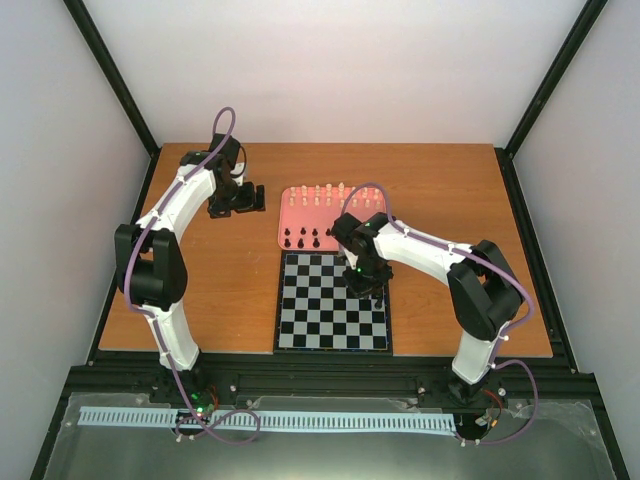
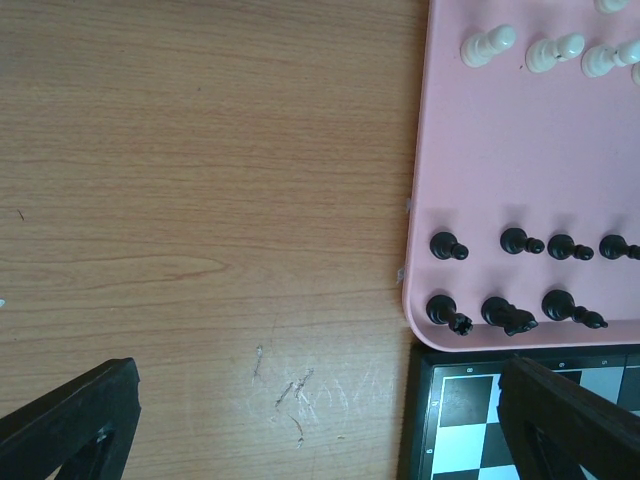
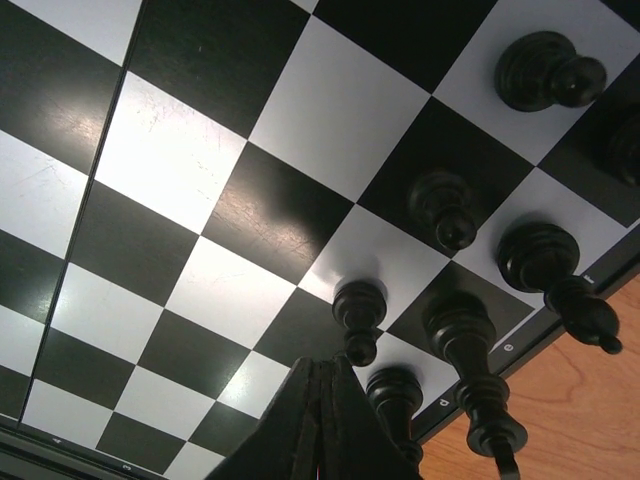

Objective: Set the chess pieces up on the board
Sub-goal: Adjust the chess piece on the chessboard.

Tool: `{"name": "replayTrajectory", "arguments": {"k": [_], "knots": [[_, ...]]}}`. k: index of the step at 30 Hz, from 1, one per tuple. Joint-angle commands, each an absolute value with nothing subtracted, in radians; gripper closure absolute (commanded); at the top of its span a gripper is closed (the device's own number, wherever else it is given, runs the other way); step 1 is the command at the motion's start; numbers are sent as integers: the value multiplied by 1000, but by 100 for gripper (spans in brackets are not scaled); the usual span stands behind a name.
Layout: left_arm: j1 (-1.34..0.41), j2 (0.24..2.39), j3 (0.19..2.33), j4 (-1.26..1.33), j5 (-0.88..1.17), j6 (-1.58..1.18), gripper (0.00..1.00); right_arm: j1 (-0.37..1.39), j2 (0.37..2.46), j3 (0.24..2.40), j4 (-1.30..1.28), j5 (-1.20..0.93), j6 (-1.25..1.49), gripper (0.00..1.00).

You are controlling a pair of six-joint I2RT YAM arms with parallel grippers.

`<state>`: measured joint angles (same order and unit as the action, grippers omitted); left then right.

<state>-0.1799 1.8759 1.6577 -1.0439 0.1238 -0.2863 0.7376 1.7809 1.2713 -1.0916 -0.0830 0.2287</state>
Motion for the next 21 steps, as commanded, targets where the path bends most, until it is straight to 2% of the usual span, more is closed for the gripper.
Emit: {"name": "replayTrajectory", "arguments": {"k": [1, 21], "knots": [[-179, 1846, 1668, -1034, 127, -298, 0, 747, 1787, 1286, -1113, -62, 244, 97], [-179, 1850, 1668, -1035, 117, -295, 0, 747, 1812, 1264, -1101, -34, 261, 97]]}}
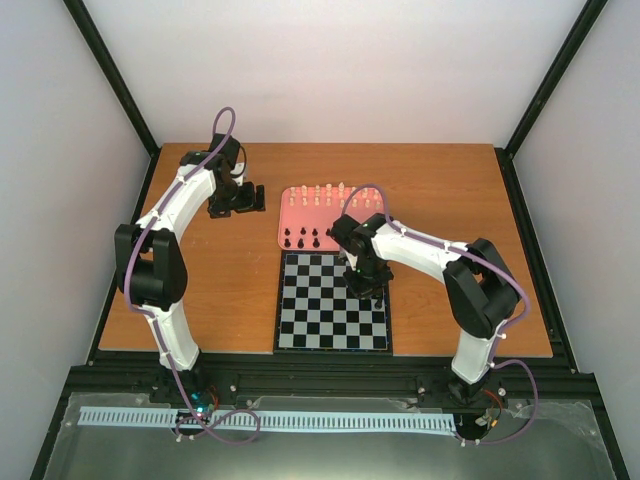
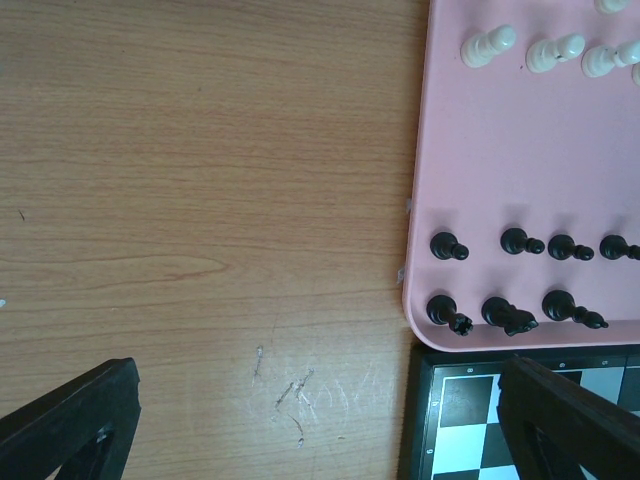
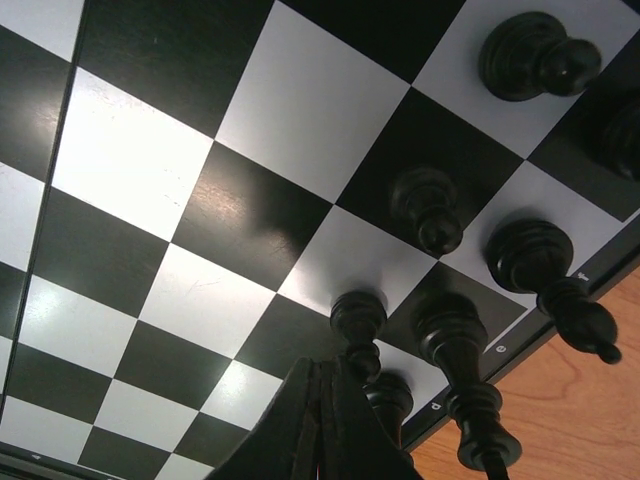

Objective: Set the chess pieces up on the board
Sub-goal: Adjust the chess piece on the chessboard.

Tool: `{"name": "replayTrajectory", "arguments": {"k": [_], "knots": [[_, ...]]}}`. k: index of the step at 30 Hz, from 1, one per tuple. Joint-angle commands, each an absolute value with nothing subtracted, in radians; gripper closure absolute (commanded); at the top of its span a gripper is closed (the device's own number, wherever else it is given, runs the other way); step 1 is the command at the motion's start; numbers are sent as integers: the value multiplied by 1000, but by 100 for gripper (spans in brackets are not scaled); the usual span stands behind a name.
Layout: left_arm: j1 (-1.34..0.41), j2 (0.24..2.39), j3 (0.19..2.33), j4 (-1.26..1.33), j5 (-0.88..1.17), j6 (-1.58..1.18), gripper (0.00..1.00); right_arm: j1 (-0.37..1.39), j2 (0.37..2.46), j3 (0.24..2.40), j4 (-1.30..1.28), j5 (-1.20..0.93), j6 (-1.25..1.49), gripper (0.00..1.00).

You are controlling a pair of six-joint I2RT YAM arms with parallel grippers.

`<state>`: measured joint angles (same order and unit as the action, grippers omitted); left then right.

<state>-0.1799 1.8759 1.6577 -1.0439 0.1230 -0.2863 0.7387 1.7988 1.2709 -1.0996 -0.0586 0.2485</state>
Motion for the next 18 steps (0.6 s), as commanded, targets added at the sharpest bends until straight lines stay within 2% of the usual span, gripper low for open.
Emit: {"name": "replayTrajectory", "arguments": {"k": [1, 18], "knots": [[-180, 1849, 1667, -1033, 117, -295, 0, 746, 1812, 1265, -1100, -34, 261, 97], [-179, 1844, 1669, -1037, 112, -293, 0, 747, 1748, 1289, -1100, -35, 246, 97]]}}
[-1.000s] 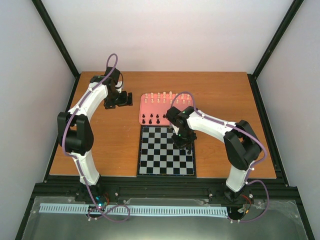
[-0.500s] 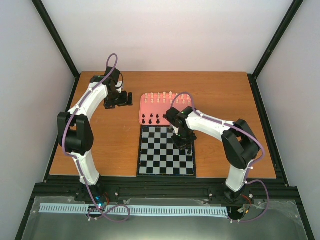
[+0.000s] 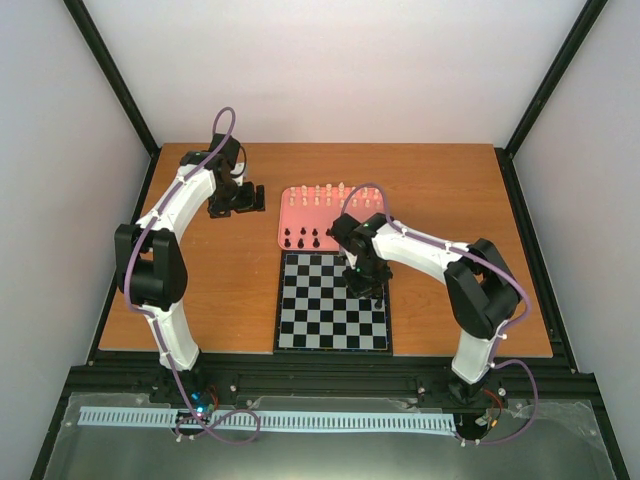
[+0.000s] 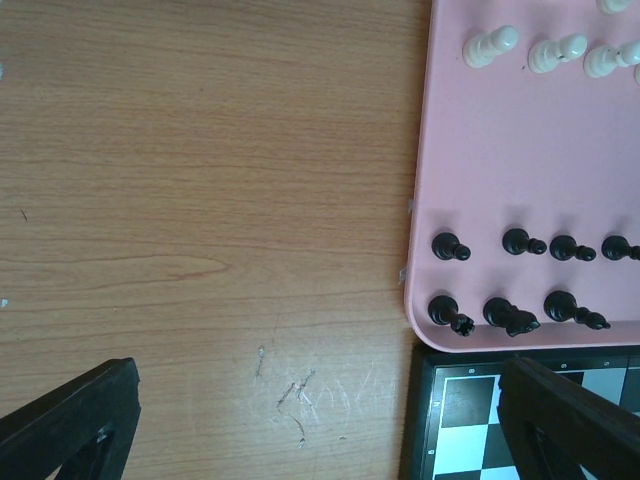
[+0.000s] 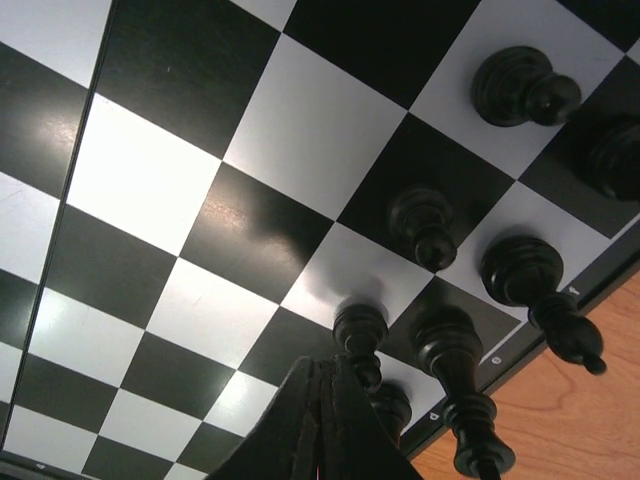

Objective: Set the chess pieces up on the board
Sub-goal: Adjust the chess piece on the chessboard.

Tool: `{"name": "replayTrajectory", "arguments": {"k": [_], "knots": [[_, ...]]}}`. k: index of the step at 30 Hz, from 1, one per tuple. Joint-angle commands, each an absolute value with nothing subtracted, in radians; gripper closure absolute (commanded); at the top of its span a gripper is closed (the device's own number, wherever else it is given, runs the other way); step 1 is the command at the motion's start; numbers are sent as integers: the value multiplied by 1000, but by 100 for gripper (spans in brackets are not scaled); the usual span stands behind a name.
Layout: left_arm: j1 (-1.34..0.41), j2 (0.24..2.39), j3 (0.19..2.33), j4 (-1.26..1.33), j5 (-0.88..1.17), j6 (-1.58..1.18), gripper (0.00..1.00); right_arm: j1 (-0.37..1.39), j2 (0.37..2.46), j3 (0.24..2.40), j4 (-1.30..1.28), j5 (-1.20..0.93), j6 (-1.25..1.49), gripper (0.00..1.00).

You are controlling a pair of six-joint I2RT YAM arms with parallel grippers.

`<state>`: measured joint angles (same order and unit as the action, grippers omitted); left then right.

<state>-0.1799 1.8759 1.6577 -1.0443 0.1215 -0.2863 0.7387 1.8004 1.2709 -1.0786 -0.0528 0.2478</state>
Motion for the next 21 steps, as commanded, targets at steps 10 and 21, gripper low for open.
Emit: {"name": "replayTrajectory", "arguments": {"k": [10, 21], "knots": [[-180, 1848, 1669, -1034, 117, -296, 0, 747, 1725, 1269, -1155, -7, 276, 97], [-179, 1854, 1674, -1034, 126, -296, 0, 747, 1775, 1288, -1145, 20, 291, 97]]}}
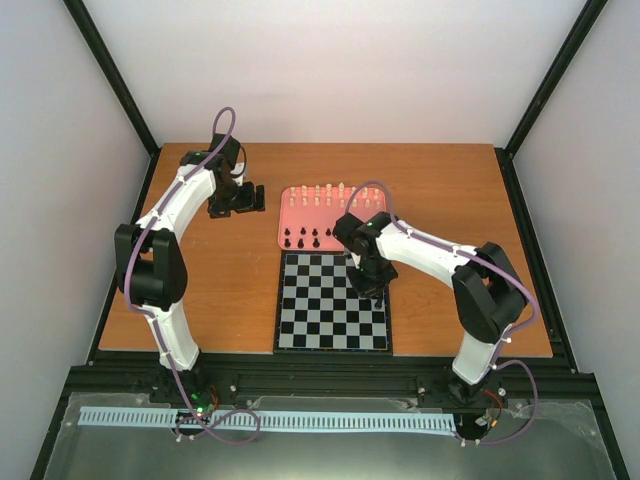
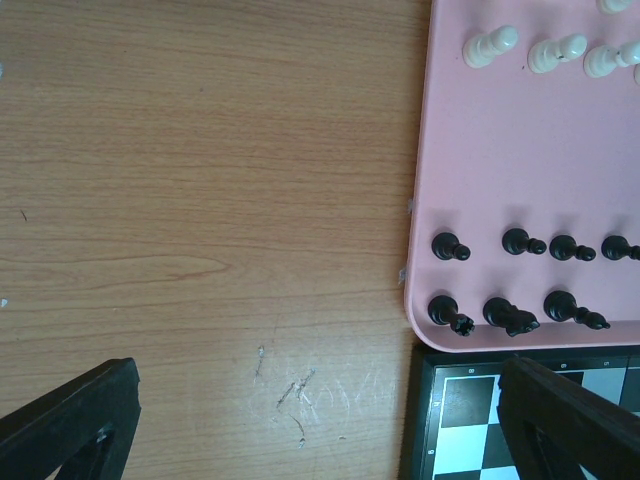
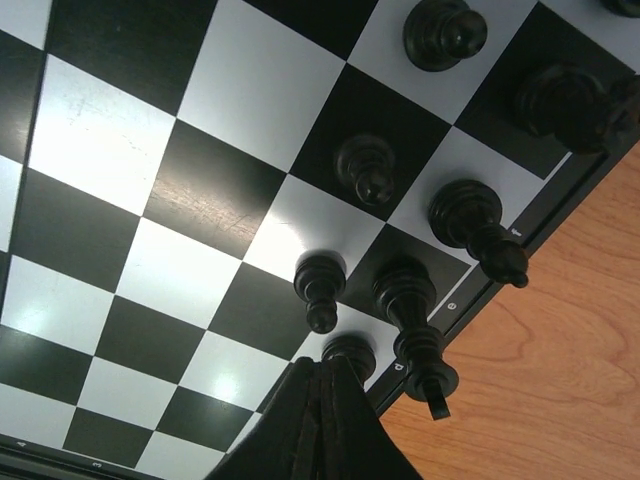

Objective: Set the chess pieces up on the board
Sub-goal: Adjust the chess piece on the chessboard.

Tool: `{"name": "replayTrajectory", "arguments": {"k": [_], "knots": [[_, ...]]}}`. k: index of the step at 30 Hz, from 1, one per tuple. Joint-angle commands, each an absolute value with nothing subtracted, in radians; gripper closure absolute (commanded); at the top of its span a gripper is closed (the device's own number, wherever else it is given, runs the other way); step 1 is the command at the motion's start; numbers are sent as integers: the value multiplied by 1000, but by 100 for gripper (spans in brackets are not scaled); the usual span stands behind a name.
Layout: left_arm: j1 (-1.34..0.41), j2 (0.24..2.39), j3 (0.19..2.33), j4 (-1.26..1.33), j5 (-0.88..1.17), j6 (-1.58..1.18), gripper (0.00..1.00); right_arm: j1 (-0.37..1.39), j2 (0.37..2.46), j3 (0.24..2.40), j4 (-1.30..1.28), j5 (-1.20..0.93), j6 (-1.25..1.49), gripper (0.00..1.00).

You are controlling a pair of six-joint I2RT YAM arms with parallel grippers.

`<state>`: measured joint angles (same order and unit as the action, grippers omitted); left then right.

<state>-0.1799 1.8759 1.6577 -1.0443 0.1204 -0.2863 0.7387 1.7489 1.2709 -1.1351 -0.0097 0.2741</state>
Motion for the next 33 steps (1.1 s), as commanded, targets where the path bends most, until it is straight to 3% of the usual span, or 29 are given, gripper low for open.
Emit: {"name": "replayTrajectory", "arguments": {"k": [1, 33], "knots": [[-179, 1853, 1674, -1034, 125, -296, 0, 748, 1778, 1290, -1146, 22, 291, 97], [-179, 1851, 1666, -1033, 115, -294, 0, 746, 1822, 1299, -1112, 33, 281, 97]]}}
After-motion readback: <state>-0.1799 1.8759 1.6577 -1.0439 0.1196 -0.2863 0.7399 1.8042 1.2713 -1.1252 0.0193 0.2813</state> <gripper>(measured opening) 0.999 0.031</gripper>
